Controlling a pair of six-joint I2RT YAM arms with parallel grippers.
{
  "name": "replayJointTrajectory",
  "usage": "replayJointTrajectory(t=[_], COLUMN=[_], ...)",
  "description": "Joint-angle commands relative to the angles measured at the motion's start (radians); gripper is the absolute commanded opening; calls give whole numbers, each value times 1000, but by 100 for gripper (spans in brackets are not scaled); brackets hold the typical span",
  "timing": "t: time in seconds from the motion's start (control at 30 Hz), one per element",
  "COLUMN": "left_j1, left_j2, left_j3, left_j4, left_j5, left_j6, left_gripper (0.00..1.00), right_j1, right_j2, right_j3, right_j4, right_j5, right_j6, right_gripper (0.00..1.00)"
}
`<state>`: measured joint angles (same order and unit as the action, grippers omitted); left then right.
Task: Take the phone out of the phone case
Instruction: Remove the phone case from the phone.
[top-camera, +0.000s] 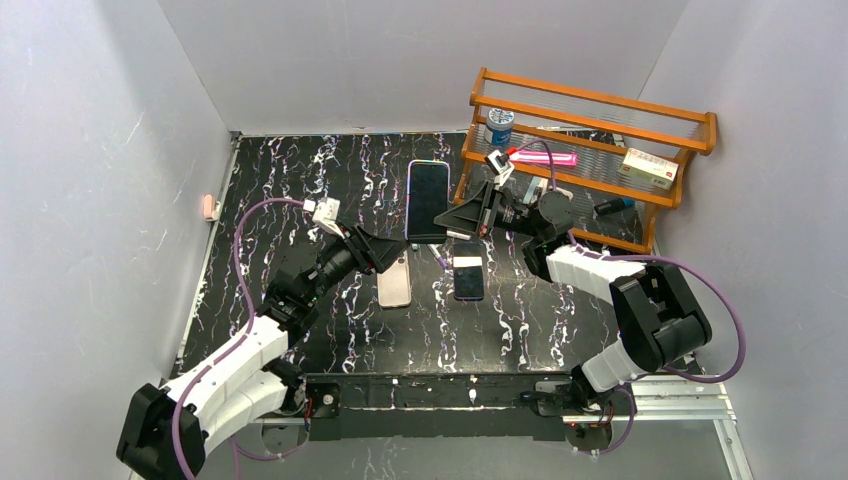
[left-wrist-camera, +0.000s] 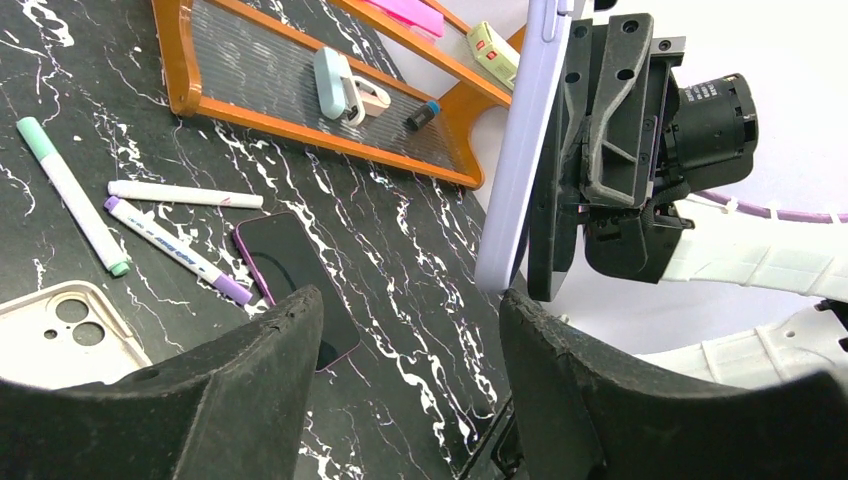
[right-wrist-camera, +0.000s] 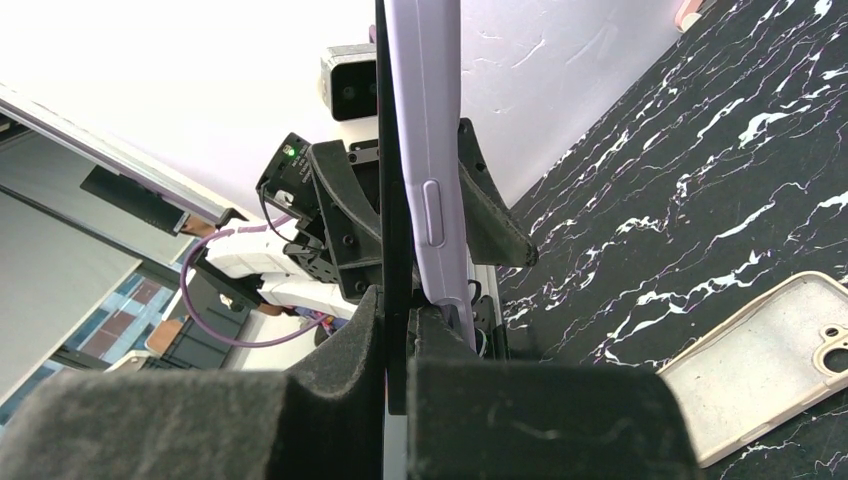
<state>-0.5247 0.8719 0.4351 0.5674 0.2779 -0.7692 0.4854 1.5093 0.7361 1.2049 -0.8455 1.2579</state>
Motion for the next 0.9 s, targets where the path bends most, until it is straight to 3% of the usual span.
replayJointTrajectory(t=[0.0, 0.37, 0.53, 0.63, 0.8, 0.87], left_j1=[6, 6, 6, 6, 6, 6], left_j2=[-5, 102, 144, 176, 192, 182], left_j3=[18, 58, 93, 115, 116, 114], left_j4=[10, 179, 226, 249, 260, 238], left_j5=[-3, 57, 66, 85, 71, 42], left_j6=[14, -78, -87, -91, -65, -33], left_gripper=[62, 62, 55, 43, 8, 0], right_j1=[1, 11, 20, 25, 27, 27], right_j2=[-55, -55, -63, -64, -64, -65], right_j3=[18, 11, 6, 0, -7, -7], right_j4=[97, 102, 98, 98, 94, 82], right_j5=[-2, -59, -107, -132, -177, -198], right_j6=[20, 37, 52, 62, 70, 69], right_gripper=[1, 1, 1, 1, 1, 1])
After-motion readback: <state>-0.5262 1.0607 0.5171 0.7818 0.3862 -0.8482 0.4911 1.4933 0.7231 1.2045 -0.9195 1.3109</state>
